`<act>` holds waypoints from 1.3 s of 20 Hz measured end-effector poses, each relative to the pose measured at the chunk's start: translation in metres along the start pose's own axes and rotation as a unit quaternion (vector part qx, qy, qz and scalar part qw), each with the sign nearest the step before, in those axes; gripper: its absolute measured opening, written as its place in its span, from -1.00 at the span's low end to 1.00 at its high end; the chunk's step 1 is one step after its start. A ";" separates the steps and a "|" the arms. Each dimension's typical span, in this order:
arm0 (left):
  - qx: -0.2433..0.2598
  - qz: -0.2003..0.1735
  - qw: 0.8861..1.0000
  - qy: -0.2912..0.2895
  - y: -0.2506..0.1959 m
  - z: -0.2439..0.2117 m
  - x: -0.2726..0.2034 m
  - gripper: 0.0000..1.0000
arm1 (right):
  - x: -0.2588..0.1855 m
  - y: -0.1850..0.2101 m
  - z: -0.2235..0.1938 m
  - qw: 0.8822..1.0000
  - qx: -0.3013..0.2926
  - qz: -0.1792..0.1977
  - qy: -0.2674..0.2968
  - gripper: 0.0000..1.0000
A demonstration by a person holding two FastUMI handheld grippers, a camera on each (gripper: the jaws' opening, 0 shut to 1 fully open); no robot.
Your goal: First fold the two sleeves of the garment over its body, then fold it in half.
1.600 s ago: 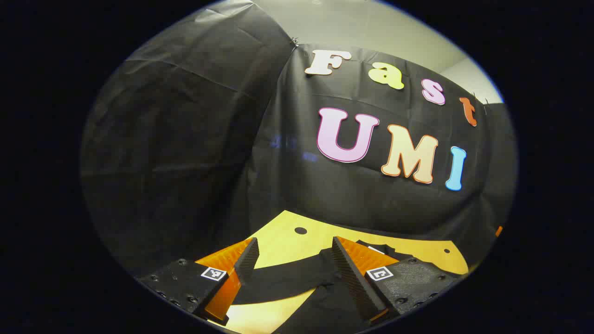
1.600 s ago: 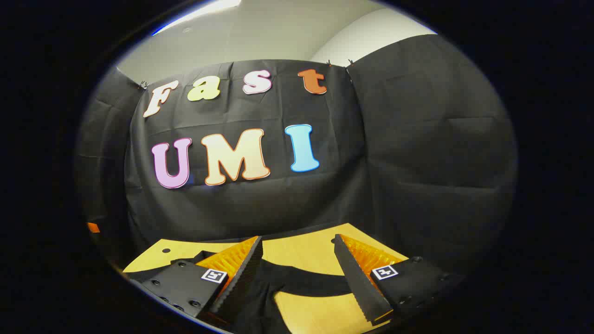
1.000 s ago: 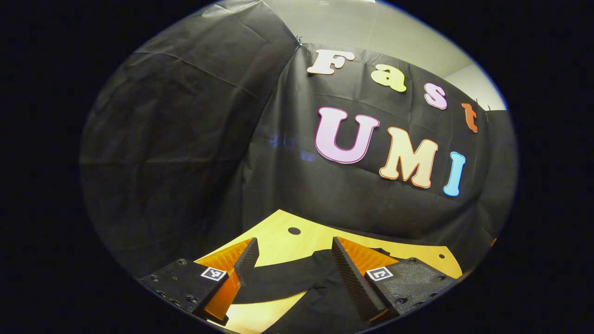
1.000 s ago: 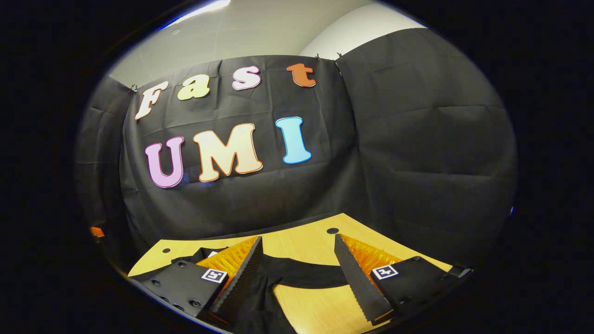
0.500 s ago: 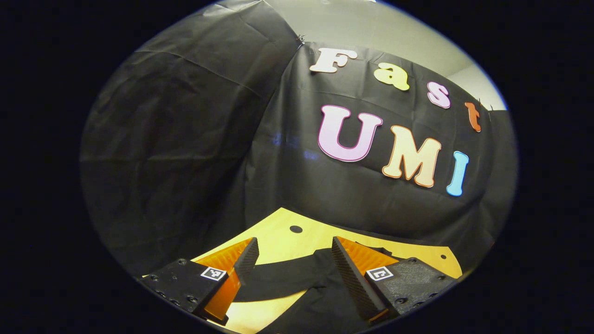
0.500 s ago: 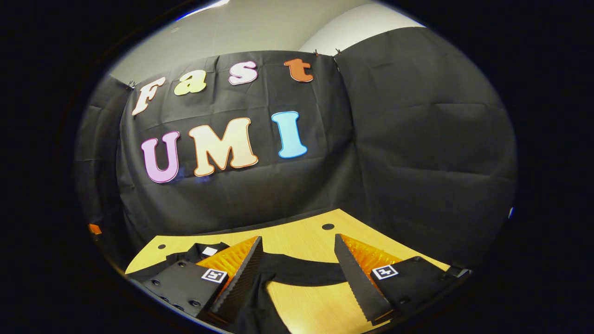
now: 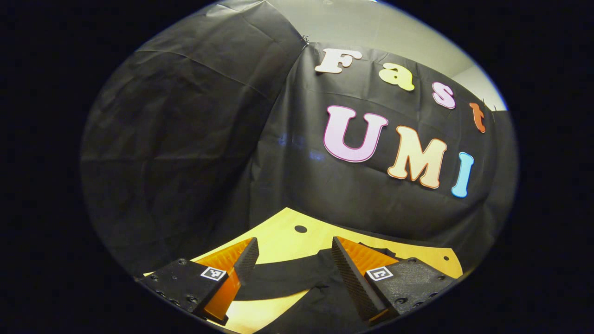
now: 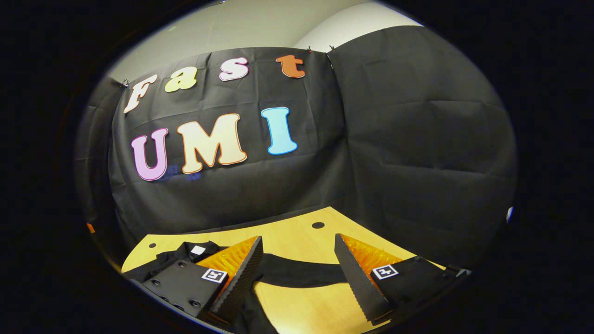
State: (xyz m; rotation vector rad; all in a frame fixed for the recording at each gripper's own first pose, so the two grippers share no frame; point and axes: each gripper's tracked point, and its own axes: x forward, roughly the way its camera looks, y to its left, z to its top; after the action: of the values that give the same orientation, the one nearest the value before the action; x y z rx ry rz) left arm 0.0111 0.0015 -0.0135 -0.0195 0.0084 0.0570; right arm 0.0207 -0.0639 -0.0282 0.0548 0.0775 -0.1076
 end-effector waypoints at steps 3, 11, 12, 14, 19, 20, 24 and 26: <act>0.002 0.008 1.000 -0.002 0.006 0.001 0.000 0.84 | 0.014 -0.014 -0.012 1.000 0.014 -0.012 0.011 0.94; 0.003 0.029 1.000 -0.002 0.018 0.001 -0.002 0.84 | 0.042 -0.057 -0.055 0.997 0.043 -0.042 0.056 0.94; 0.003 0.032 0.999 -0.002 0.020 0.001 -0.002 0.87 | 0.045 -0.064 -0.060 0.996 0.038 -0.048 0.060 0.86; 0.009 0.038 0.999 -0.003 0.023 0.001 -0.003 0.87 | 0.052 -0.073 -0.071 0.995 0.029 -0.057 0.074 0.95; 0.034 0.057 0.998 -0.006 0.033 0.003 -0.006 0.84 | 0.068 -0.099 -0.093 0.991 0.034 -0.078 0.098 0.94; 0.037 0.059 0.998 -0.005 0.033 0.002 -0.007 0.84 | 0.072 -0.104 -0.098 0.991 0.035 -0.084 0.103 0.94; 0.037 0.065 0.997 0.002 0.033 -0.003 -0.010 0.86 | 0.089 -0.120 -0.110 0.988 0.036 -0.098 0.118 0.94; 0.037 0.066 0.997 0.005 0.031 -0.006 -0.011 0.86 | 0.094 -0.127 -0.119 0.985 0.042 -0.103 0.130 0.94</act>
State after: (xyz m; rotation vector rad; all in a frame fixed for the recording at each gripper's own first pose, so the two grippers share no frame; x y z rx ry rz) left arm -0.0012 0.0317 -0.0199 0.0541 0.0228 0.1890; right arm 0.0910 -0.1933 -0.1607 0.1450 0.3393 -0.3097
